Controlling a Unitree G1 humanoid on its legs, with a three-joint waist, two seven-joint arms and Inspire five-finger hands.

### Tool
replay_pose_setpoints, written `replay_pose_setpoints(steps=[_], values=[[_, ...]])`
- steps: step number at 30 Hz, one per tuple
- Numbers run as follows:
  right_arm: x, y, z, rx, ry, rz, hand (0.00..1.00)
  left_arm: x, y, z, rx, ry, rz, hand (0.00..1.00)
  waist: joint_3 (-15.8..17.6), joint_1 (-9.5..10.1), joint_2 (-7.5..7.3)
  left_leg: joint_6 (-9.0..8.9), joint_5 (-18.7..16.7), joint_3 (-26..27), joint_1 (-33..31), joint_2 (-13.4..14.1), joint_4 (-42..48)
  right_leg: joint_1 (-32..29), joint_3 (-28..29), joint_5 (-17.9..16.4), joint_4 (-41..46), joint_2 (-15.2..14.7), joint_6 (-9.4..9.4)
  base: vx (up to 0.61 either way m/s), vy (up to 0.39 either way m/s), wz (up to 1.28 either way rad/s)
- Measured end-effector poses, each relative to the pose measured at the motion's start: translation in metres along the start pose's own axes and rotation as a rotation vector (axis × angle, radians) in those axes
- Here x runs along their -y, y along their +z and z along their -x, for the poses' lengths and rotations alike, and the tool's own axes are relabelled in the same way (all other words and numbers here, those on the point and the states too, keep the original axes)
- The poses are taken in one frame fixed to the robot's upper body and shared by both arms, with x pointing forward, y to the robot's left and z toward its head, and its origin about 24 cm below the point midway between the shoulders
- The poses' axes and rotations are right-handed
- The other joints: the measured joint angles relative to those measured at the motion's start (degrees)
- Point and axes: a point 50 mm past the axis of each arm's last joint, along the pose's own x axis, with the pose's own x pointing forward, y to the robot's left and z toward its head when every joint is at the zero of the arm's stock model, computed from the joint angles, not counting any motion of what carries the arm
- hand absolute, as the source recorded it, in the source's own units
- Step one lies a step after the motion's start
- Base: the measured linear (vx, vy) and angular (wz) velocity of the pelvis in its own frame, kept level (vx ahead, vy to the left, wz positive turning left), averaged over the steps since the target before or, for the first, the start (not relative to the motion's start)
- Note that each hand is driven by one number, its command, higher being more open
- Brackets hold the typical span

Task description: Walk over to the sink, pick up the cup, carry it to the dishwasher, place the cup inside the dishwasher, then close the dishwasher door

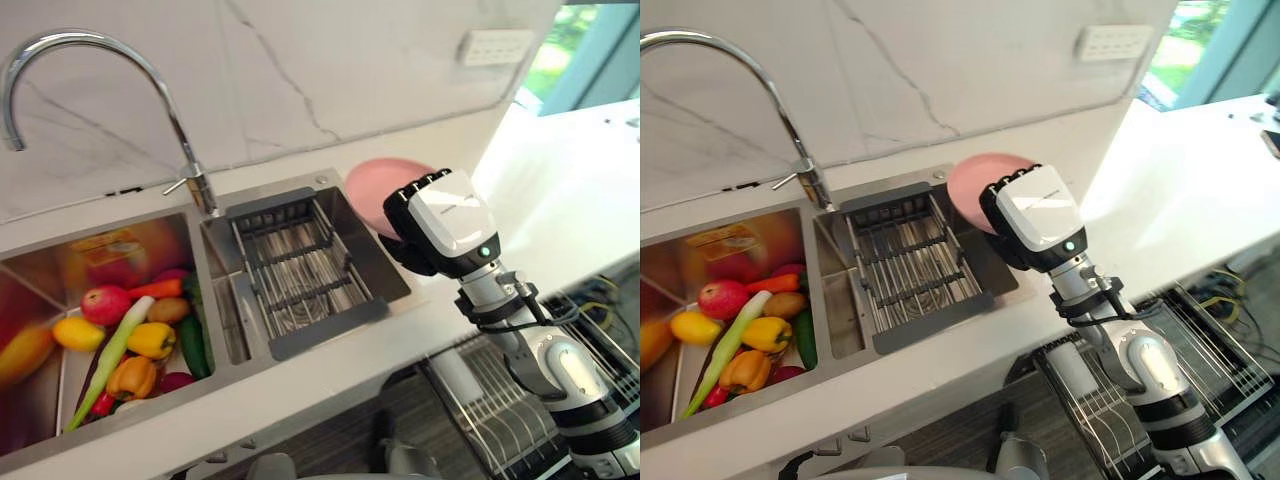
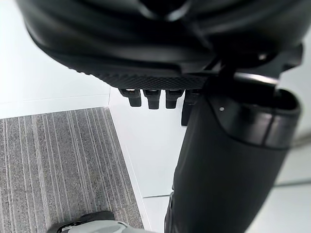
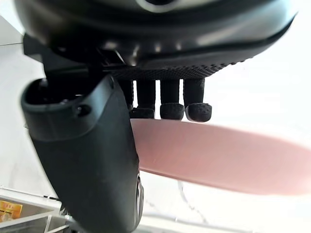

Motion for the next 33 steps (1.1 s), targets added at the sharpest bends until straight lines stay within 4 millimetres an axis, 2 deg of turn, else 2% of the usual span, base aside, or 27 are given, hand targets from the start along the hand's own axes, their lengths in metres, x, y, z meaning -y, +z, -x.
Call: replay_pose_setpoints(steps=[1,3,4,5,6,7,8,10,12,16,21,28,33], values=[[0.001,-0.001,-0.002,-0.001,-0.017,0.002,0.00,-0.004,-0.004,0.001,-0.012,0.012,0.006,1.00,-0.46,0.12,-0.75,-0.24,0.41,1.80,0.45,0.78,-0.45,2.35,-1.55,-3.85,2.55,-0.76,0.44,-0.05,-0.006,-0.90],[0.004,-0.002,-0.008,-0.001,-0.037,0.008,0.00,-0.006,-0.006,0.001,-0.018,0.025,0.014,1.00,-0.80,0.48,-1.31,-0.81,0.77,4.62,-0.09,2.50,-0.03,5.21,-4.56,-6.49,2.43,-1.85,0.32,-0.05,-0.070,-0.84],[0.004,-0.003,-0.010,-0.003,-0.043,0.008,0.00,-0.007,-0.006,0.001,-0.022,0.027,0.021,1.00,-0.93,0.62,-1.53,-0.95,0.84,5.64,-0.46,3.13,0.41,6.08,-5.69,-6.39,0.95,-2.08,0.45,-0.06,-0.138,-0.94],[0.003,-0.005,-0.014,-0.019,-0.054,0.004,0.00,-0.008,-0.005,0.001,-0.028,0.036,0.037,1.00,-1.51,0.95,-2.63,-1.52,1.14,7.00,-1.16,3.83,1.10,7.21,-5.77,-5.47,-4.83,-0.63,2.28,-0.04,-0.192,-0.85],[0.001,-0.007,-0.015,-0.041,-0.054,0.002,0.00,-0.005,-0.004,0.000,-0.031,0.034,0.055,1.00,-1.64,1.22,-2.74,-2.88,1.87,7.66,-1.61,4.41,0.57,9.58,-4.91,-3.70,-12.79,2.18,4.85,-0.03,-0.263,-0.77],[-0.001,-0.008,-0.014,-0.052,-0.047,0.003,0.00,-0.003,-0.003,0.000,-0.033,0.030,0.062,1.00,-1.57,1.34,-2.49,-3.41,2.19,8.21,-1.68,4.89,0.37,10.81,-4.62,-1.90,-16.78,3.77,4.87,-0.02,-0.265,-0.67],[-0.008,-0.012,-0.010,-0.087,-0.009,0.005,0.00,0.001,0.000,0.001,-0.022,0.026,0.082,1.00,-1.55,1.44,-2.17,-4.45,3.35,8.41,-1.49,5.89,-0.89,13.68,-3.70,2.84,-25.44,7.07,3.73,-0.05,-0.231,-0.43],[-0.010,-0.014,-0.008,-0.106,0.008,0.011,0.00,-0.002,0.000,0.000,-0.027,0.042,0.095,1.00,-1.51,1.34,-2.34,-5.17,3.97,8.49,-1.24,6.05,-1.59,14.75,-3.26,4.46,-28.63,8.21,3.15,-0.05,-0.117,-0.25],[-0.009,-0.019,-0.005,-0.133,0.017,0.021,0.00,-0.002,0.000,0.000,-0.024,0.044,0.090,1.00,-1.47,1.04,-2.38,-5.79,5.43,8.58,-0.77,6.08,-3.33,14.20,-2.47,4.70,-28.66,8.81,2.80,-0.06,-0.069,-0.15],[0.000,-0.031,-0.004,-0.190,-0.016,0.013,0.00,0.000,0.000,0.002,-0.004,0.042,0.054,1.00,-1.43,1.12,-2.50,-5.94,7.11,8.87,-0.26,5.11,-5.94,13.11,-1.49,5.26,-28.69,8.73,2.03,-0.07,0.007,-0.13],[0.003,-0.043,0.011,-0.263,-0.009,0.036,0.00,0.000,0.000,0.003,0.008,0.040,0.026,1.00,-1.42,0.93,-2.92,-5.01,8.82,8.93,0.15,3.09,-9.72,11.50,-0.40,6.06,-28.95,7.85,1.93,-0.04,0.072,-0.10],[-0.002,-0.052,0.029,-0.352,0.026,0.047,0.00,0.001,-0.001,0.003,0.019,0.028,0.007,1.00,-1.41,0.22,-2.89,-4.71,10.42,8.39,0.11,0.92,-12.28,10.49,-0.64,6.51,-28.70,6.58,2.52,0.01,0.090,0.03],[-0.019,-0.060,0.054,-0.460,0.101,0.055,0.00,0.006,0.001,0.004,0.049,-0.007,-0.052,1.00,-1.12,-0.31,-2.45,-3.77,10.63,8.30,-1.63,-0.75,-12.89,8.28,-0.30,7.57,-28.68,4.86,3.54,-0.03,0.126,-0.01]])
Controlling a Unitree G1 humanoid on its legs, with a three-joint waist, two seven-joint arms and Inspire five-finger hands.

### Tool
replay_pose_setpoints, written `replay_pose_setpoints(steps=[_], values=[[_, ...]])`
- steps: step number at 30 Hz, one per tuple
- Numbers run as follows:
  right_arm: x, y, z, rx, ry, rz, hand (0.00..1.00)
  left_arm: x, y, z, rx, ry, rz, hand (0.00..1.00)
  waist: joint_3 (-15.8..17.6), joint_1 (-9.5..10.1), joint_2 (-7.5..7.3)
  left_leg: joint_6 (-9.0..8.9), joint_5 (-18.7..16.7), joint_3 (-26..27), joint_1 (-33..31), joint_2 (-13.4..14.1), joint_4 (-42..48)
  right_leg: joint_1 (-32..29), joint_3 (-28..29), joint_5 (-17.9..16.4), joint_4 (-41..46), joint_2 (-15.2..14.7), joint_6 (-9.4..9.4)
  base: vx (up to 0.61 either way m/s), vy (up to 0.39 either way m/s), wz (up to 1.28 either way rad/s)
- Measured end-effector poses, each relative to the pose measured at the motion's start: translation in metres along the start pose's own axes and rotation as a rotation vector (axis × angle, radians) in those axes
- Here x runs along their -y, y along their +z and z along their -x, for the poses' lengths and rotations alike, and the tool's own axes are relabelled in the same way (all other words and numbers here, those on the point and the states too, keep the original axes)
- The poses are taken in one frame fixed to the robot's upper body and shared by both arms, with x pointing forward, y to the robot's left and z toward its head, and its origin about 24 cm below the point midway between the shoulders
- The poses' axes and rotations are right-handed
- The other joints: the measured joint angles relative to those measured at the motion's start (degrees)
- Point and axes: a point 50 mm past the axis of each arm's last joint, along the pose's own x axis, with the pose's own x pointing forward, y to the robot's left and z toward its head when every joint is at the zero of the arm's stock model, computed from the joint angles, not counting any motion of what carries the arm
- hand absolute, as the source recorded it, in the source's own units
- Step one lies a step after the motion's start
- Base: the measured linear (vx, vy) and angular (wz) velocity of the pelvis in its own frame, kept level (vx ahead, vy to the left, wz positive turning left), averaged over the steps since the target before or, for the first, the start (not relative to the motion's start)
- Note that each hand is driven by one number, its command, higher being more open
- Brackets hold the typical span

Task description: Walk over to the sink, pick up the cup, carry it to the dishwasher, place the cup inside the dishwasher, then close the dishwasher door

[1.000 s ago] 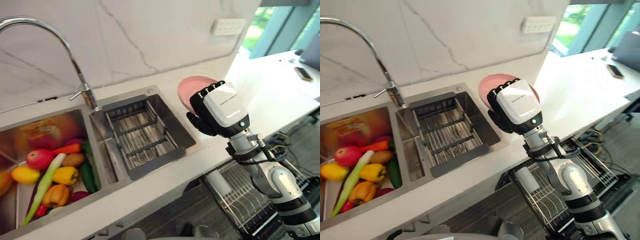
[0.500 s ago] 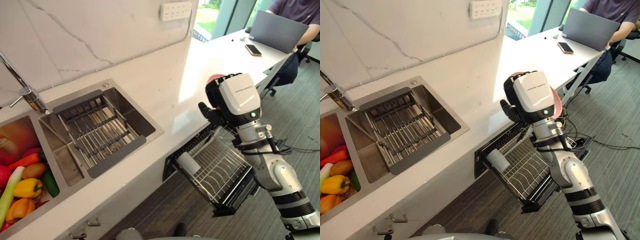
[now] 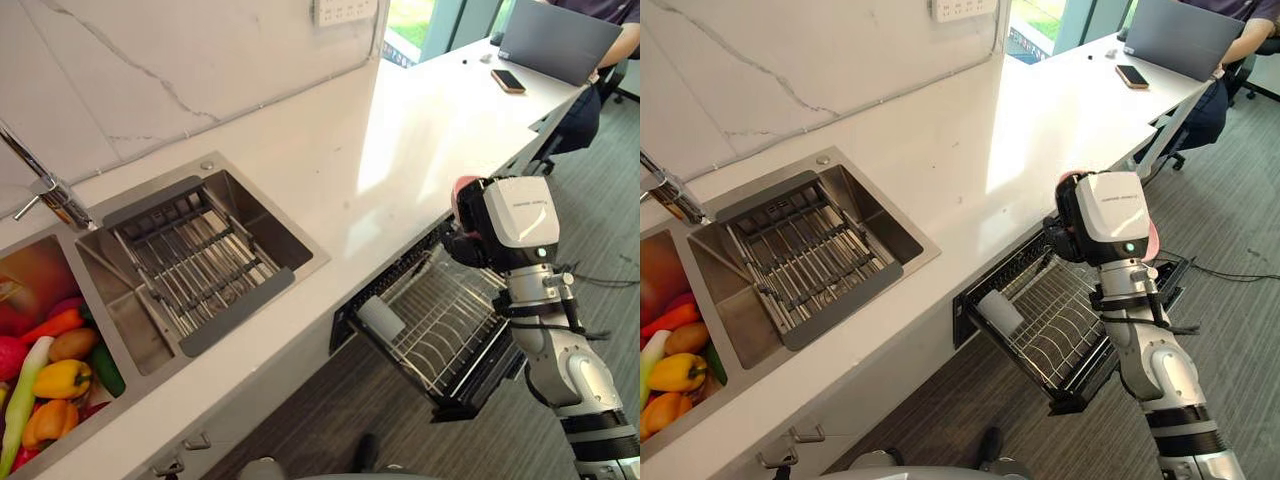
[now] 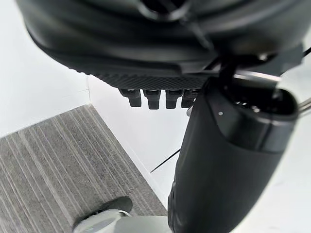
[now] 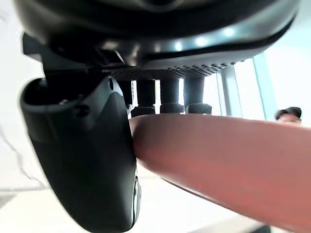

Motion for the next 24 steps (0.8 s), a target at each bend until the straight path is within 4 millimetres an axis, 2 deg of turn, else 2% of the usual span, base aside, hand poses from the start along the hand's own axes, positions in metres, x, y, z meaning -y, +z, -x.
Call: replay_pose_setpoints(steps=[4,7,10,13,15,18,24], values=[[-0.003,-0.008,0.001,-0.046,-0.013,0.016,0.00,0.006,0.012,-0.005,0.037,-0.016,0.001,1.00,1.48,-1.03,1.23,1.39,-0.68,0.16,-3.88,-0.73,2.12,-3.25,1.00,1.52,0.03,-1.10,0.54,-0.08,0.106,-0.06],[0.004,-0.015,-0.007,-0.090,-0.085,0.023,0.00,0.010,0.030,-0.011,0.093,-0.025,0.016,1.00,4.85,-1.84,2.44,2.11,-2.70,0.16,-8.20,-0.33,6.33,-6.25,2.11,3.10,0.05,-1.49,0.74,-0.11,0.095,-0.11],[0.014,-0.018,-0.025,-0.123,-0.179,0.011,0.00,0.013,0.051,-0.017,0.153,-0.027,0.050,1.00,9.02,-2.98,3.78,2.74,-4.43,0.13,-13.07,0.41,10.79,-9.45,2.95,4.65,0.05,-1.67,1.19,-0.14,0.094,-0.07],[0.020,-0.025,-0.044,-0.160,-0.231,0.005,0.00,0.018,0.077,-0.023,0.225,-0.041,0.092,1.00,12.96,-3.05,5.50,3.77,-5.56,-0.08,-18.30,1.10,14.89,-13.11,3.45,6.22,0.05,-1.79,1.08,-0.13,0.107,-0.05],[0.024,-0.027,-0.052,-0.174,-0.247,-0.006,0.00,0.020,0.086,-0.024,0.245,-0.052,0.110,1.00,14.53,-2.96,6.28,4.35,-5.89,-1.20,-19.97,1.12,16.30,-14.14,3.62,6.71,0.05,-1.79,1.01,-0.07,0.083,-0.04],[0.037,-0.029,-0.067,-0.164,-0.290,-0.001,0.00,0.024,0.102,-0.024,0.297,-0.081,0.132,1.00,17.63,-2.94,7.63,5.11,-6.16,-3.41,-22.75,0.45,17.89,-15.96,3.81,7.50,0.04,-2.11,0.88,-0.07,0.093,0.02],[0.054,-0.032,-0.105,-0.112,-0.301,0.073,0.00,0.041,0.122,-0.022,0.349,-0.164,0.137,1.00,20.29,-2.43,11.27,6.54,-5.16,-6.11,-26.07,-2.59,16.86,-19.16,3.82,8.56,0.03,-4.02,1.19,-0.04,0.105,0.09]])
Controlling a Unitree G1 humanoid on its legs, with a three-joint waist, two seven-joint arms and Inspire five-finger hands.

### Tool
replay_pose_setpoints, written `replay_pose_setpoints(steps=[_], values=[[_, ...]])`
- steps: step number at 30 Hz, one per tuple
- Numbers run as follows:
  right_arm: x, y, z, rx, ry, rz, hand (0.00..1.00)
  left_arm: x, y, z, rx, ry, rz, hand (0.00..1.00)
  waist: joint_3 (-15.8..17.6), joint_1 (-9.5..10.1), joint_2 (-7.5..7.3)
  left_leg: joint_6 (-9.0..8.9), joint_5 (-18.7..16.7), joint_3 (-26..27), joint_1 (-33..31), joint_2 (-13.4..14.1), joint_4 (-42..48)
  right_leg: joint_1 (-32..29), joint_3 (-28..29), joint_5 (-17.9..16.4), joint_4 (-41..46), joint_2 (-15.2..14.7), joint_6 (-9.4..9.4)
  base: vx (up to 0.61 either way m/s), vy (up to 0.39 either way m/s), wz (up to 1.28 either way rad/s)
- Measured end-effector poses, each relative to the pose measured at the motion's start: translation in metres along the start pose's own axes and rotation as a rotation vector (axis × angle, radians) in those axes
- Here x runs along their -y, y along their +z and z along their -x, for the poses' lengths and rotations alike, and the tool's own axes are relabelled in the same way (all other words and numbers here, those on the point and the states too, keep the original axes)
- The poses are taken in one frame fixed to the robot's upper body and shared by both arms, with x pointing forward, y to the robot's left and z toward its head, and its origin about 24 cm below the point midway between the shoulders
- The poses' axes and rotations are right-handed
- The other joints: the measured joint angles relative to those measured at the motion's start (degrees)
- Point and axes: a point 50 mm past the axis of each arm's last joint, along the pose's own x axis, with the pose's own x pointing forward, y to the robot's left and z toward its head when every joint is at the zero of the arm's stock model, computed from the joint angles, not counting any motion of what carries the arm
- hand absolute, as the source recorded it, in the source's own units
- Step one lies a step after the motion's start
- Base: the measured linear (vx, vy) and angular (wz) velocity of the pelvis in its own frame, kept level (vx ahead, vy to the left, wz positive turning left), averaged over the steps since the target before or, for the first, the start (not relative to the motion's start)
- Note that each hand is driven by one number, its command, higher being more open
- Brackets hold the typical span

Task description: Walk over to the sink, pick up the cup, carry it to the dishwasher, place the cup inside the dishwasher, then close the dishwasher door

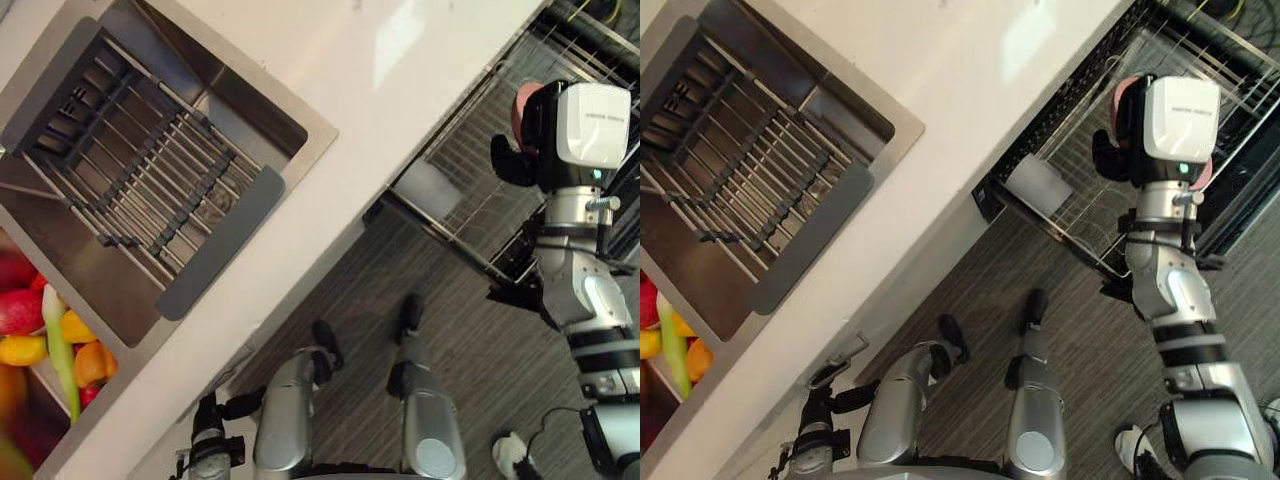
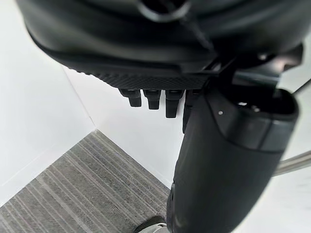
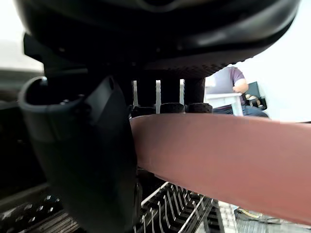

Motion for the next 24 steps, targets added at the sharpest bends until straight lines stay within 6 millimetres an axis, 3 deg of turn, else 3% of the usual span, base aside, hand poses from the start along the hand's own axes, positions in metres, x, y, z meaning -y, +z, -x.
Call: replay_pose_setpoints(steps=[3,9,10,14,20,24], values=[[-0.007,-0.005,-0.009,-0.002,0.050,0.036,0.00,0.007,0.007,-0.002,0.021,-0.030,-0.004,1.00,0.45,0.84,1.03,0.50,1.14,-0.58,-0.84,-1.47,-1.44,-1.39,-0.09,0.22,0.00,-0.95,0.13,0.00,0.079,0.11],[-0.023,-0.027,-0.008,-0.097,0.163,0.059,0.00,0.018,0.018,-0.005,0.060,-0.074,-0.007,1.00,1.00,2.13,2.37,0.88,2.70,-2.85,-0.88,-3.46,-4.03,-1.67,-0.16,0.27,0.01,-2.07,0.13,0.03,0.059,0.14],[-0.022,-0.028,-0.010,-0.106,0.162,0.053,1.00,0.019,0.019,-0.006,0.063,-0.074,-0.006,1.00,0.99,2.13,2.37,0.89,2.74,-2.91,-0.88,-3.50,-4.07,-1.66,-0.15,0.27,0.01,-2.10,0.13,0.02,0.045,0.09],[-0.020,-0.040,-0.016,-0.152,0.160,0.062,1.00,0.020,0.023,-0.006,0.078,-0.084,0.007,1.00,1.00,2.39,2.38,0.90,3.20,-3.21,-0.87,-3.78,-4.46,-1.60,-0.26,0.27,0.01,-2.29,0.13,0.01,0.031,0.05],[-0.015,-0.047,-0.013,-0.255,0.106,-0.125,1.00,0.021,0.025,-0.006,0.069,-0.099,0.049,1.00,0.99,2.16,2.39,0.83,3.29,-3.26,0.02,-3.58,-4.43,-0.64,-0.31,0.21,0.02,-2.17,0.06,0.00,0.000,0.00],[0.012,-0.034,-0.010,-0.253,-0.070,-0.350,1.00,0.022,0.023,-0.006,0.050,-0.105,0.046,1.00,1.00,1.32,2.31,0.55,3.11,-3.27,2.02,-3.30,-4.65,1.32,-0.35,-0.08,0.01,-1.90,-0.21,0.00,0.000,0.00]])
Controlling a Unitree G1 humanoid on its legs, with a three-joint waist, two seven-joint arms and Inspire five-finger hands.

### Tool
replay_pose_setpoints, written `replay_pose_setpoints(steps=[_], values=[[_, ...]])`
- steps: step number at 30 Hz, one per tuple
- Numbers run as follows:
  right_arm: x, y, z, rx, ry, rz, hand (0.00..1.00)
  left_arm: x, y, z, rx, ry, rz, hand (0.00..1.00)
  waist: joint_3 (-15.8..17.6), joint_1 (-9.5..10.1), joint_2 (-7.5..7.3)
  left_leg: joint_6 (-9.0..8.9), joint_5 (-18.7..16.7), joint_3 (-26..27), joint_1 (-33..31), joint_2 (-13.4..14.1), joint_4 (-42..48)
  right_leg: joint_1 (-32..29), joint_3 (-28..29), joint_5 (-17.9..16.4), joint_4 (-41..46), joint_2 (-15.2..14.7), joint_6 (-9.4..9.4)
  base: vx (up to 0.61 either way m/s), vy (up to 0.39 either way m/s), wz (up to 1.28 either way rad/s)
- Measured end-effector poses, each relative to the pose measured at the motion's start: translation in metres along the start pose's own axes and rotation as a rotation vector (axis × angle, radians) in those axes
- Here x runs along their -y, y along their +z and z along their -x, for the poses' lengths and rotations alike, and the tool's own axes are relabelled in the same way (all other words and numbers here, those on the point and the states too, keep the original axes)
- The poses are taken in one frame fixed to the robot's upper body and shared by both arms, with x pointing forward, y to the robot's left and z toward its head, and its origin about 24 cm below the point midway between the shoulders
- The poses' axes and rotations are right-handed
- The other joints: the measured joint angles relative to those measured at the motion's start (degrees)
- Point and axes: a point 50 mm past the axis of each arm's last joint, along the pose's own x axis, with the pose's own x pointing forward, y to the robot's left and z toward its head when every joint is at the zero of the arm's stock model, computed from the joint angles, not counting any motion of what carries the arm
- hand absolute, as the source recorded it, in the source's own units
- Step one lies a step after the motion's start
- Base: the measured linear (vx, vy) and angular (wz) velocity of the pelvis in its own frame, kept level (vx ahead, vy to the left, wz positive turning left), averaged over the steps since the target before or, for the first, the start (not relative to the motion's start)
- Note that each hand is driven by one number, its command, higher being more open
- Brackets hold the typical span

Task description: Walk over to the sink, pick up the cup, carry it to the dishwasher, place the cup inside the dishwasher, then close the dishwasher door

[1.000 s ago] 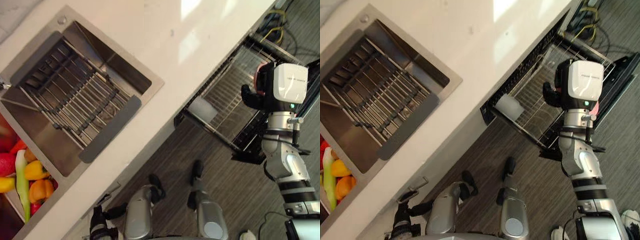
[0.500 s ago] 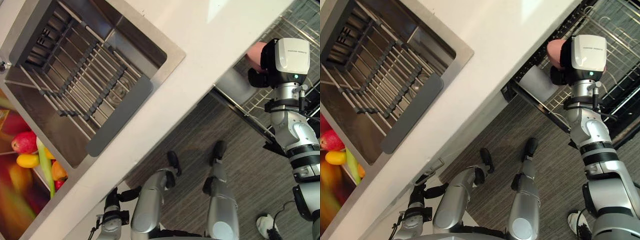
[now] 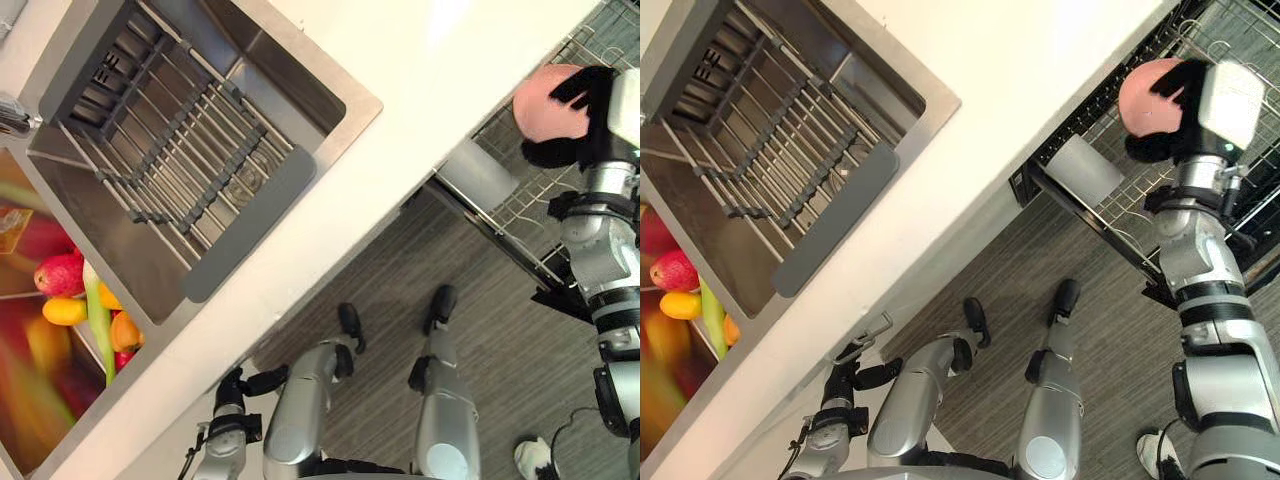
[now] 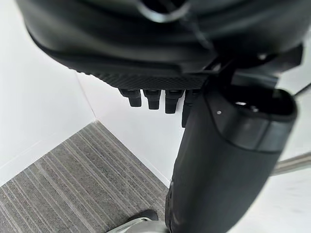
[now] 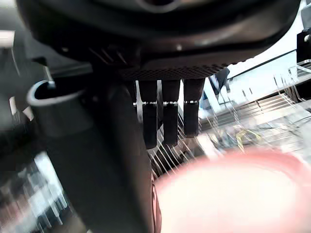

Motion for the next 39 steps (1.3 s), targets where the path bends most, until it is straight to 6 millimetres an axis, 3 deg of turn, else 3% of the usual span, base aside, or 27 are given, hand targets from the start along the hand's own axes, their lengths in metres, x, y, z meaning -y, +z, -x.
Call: replay_pose_setpoints(steps=[4,7,12,14,16,22,23,24,27,31,39], values=[[0.001,0.023,0.017,0.070,-0.031,-0.170,1.00,-0.007,-0.008,0.001,-0.043,0.028,0.013,1.00,-0.14,-1.40,-1.22,-0.66,-0.29,0.28,2.41,0.30,-0.99,1.87,0.28,-0.72,-0.01,0.34,-0.02,0.01,0.022,-0.06],[-0.007,0.026,0.036,0.023,-0.010,-0.314,1.00,-0.019,-0.017,0.005,-0.077,0.075,0.019,1.00,-1.10,-1.80,-3.54,-1.22,-0.03,1.03,4.23,0.58,-2.35,2.65,0.85,-1.27,-0.01,0.76,0.11,0.03,0.003,-0.12],[-0.007,-0.003,0.064,-0.128,-0.010,-0.361,1.00,-0.035,-0.036,0.015,-0.159,0.141,0.027,1.00,-2.99,-2.19,-7.01,-1.91,-0.01,1.69,8.73,1.32,-4.29,5.93,1.20,-2.27,0.00,1.72,0.11,0.06,0.010,-0.09],[-0.003,-0.012,0.067,-0.173,-0.030,-0.369,1.00,-0.036,-0.041,0.017,-0.179,0.151,0.024,1.00,-3.45,-2.36,-7.43,-2.02,-0.08,1.72,9.80,1.40,-4.67,6.81,1.24,-2.37,0.00,1.87,0.14,0.07,0.031,-0.03],[0.014,-0.039,0.078,-0.295,-0.115,-0.360,1.00,-0.039,-0.052,0.024,-0.231,0.174,0.023,1.00,-5.43,-2.60,-8.57,-2.16,-0.07,1.93,12.10,1.44,-5.92,8.41,1.99,-2.46,0.01,2.07,0.23,0.05,0.042,-0.04],[0.053,-0.087,0.094,-0.537,-0.412,-0.463,1.00,-0.047,-0.069,0.037,-0.299,0.202,0.017,1.00,-8.48,-4.13,-10.47,-2.51,0.28,3.60,14.03,1.13,-7.79,9.03,3.31,-3.26,0.01,1.56,0.37,0.00,0.036,-0.11],[0.054,-0.091,0.096,-0.561,-0.429,-0.480,1.00,-0.047,-0.069,0.037,-0.301,0.203,0.017,1.00,-8.52,-4.35,-10.44,-2.70,0.26,3.83,13.91,1.12,-8.12,8.80,3.36,-3.29,0.02,1.55,0.38,-0.04,-0.001,-0.05],[0.054,-0.098,0.100,-0.614,-0.455,-0.526,0.00,-0.048,-0.070,0.038,-0.304,0.209,0.018,1.00,-8.61,-4.73,-10.29,-2.77,0.29,5.41,13.80,1.48,-8.92,7.99,3.52,-3.41,0.02,1.56,0.25,-0.04,-0.015,-0.05],[0.050,-0.116,0.111,-0.757,-0.495,-0.613,0.00,-0.043,-0.068,0.036,-0.295,0.205,0.030,1.00,-8.87,-4.87,-9.06,-3.75,2.54,10.23,12.65,2.49,-11.20,4.66,3.74,-3.42,0.04,1.51,0.13,-0.02,-0.033,-0.02],[0.040,-0.125,0.117,-0.889,-0.495,-0.742,0.00,-0.031,-0.065,0.035,-0.287,0.185,0.058,1.00,-8.42,-4.41,-6.97,-3.89,5.37,11.71,11.95,1.98,-14.47,2.17,4.07,-2.82,0.07,1.47,-0.15,0.01,0.004,-0.02],[0.034,-0.121,0.072,-0.870,-0.490,-1.117,0.00,-0.009,-0.047,0.028,-0.202,0.086,0.081,1.00,-4.60,-3.54,-1.73,-2.94,10.08,10.69,12.42,-1.49,-22.21,-0.06,3.51,-2.07,0.10,-0.01,0.55,0.01,0.052,0.08]])
